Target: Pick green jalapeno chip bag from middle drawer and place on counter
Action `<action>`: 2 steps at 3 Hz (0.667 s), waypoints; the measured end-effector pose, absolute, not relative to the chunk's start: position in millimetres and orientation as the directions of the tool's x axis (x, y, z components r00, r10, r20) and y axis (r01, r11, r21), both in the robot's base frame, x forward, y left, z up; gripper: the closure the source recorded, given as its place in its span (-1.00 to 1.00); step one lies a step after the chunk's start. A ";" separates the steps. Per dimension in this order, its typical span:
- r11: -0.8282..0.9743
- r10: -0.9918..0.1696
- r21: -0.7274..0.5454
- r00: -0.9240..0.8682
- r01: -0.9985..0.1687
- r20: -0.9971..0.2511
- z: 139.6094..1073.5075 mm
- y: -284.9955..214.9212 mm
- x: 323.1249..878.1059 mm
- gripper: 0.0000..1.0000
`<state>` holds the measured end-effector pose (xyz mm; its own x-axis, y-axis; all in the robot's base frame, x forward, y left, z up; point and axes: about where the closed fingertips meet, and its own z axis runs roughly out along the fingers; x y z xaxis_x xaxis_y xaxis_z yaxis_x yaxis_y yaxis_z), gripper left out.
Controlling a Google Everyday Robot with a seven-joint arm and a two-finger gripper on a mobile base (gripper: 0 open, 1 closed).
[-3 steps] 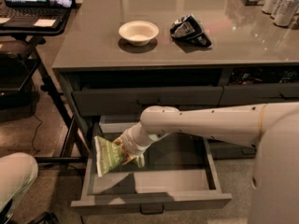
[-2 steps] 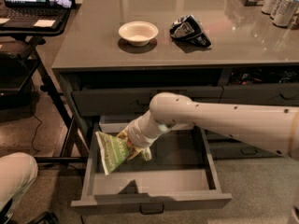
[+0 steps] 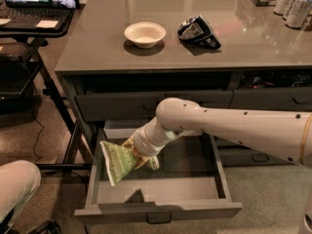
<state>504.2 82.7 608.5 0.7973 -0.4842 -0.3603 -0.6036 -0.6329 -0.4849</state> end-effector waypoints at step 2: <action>-0.721 -0.357 -0.557 0.910 -0.413 -0.213 707.8 119.7 518.0 1.00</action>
Offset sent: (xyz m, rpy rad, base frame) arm 0.0326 0.0839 0.1867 -0.0443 -0.3060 0.3356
